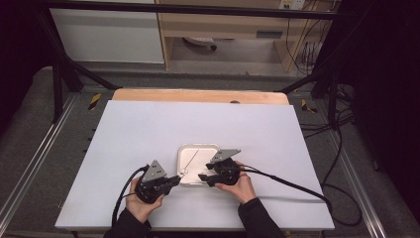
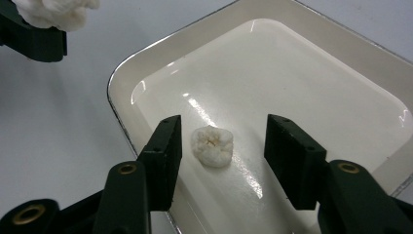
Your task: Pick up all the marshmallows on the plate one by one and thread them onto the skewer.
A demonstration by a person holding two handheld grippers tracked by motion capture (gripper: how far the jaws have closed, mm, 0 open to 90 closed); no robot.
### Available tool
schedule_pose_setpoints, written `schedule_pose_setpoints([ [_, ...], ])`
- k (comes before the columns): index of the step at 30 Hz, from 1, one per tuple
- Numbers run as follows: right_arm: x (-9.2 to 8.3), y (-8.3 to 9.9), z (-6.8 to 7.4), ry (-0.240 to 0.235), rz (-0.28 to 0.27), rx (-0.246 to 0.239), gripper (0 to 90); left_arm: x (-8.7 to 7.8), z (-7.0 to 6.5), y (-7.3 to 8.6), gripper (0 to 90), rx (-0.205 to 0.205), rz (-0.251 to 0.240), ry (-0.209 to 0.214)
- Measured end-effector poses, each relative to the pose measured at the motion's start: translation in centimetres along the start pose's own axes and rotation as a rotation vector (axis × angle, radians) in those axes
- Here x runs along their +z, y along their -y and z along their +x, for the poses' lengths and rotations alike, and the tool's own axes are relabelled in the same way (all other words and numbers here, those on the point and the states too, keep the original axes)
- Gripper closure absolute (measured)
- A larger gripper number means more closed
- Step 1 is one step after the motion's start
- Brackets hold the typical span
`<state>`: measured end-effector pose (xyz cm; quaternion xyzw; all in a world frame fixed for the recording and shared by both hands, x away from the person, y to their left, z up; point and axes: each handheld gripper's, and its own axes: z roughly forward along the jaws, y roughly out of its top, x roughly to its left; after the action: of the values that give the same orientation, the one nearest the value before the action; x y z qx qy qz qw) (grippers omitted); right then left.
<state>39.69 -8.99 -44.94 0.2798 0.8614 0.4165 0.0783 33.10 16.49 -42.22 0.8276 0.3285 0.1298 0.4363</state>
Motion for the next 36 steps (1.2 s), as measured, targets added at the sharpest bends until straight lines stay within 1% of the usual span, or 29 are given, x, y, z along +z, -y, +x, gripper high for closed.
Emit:
schedule_pose_setpoints([
  [4,0.5,0.0,0.0,0.005,0.018,-0.028,53.9,0.1,0.0,0.0,88.1,-0.001,0.005,0.001],
  [9,0.7,0.1,0.2,0.014,0.009,-0.067,58.8,0.1,0.0,0.0,88.1,-0.001,0.004,0.002],
  [10,0.7,0.2,0.3,0.018,0.01,-0.078,62.1,0.1,0.0,0.0,88.1,-0.001,0.005,0.002],
  [11,0.7,0.2,0.3,0.017,0.006,-0.086,63.4,0.1,-0.1,0.0,88.1,0.0,0.007,0.002],
  [13,0.7,0.2,0.4,0.015,0.004,-0.085,67.6,0.1,-0.1,0.0,88.1,0.001,0.009,0.003],
  [16,0.7,0.2,0.4,0.013,0.003,-0.083,69.8,0.1,-0.1,0.0,88.1,0.002,0.01,0.003],
  [18,0.7,0.2,0.4,0.015,0.001,-0.076,71.0,0.1,-0.1,0.0,88.1,0.003,0.01,0.003],
  [21,0.6,0.1,0.3,0.005,-0.003,-0.053,71.8,0.1,-0.1,0.0,88.1,0.003,0.009,0.003],
  [27,-0.6,-0.6,0.2,-0.02,-0.035,-0.004,72.4,0.0,-0.1,0.0,88.1,0.001,0.004,0.003],
  [32,-2.3,-1.3,-0.1,-0.045,-0.087,0.04,72.3,0.0,-0.2,0.0,88.1,0.006,0.003,0.004],
  [36,-3.8,-1.6,-0.5,-0.077,-0.141,0.092,72.1,0.0,-0.3,0.0,88.1,0.008,0.001,0.008],
])
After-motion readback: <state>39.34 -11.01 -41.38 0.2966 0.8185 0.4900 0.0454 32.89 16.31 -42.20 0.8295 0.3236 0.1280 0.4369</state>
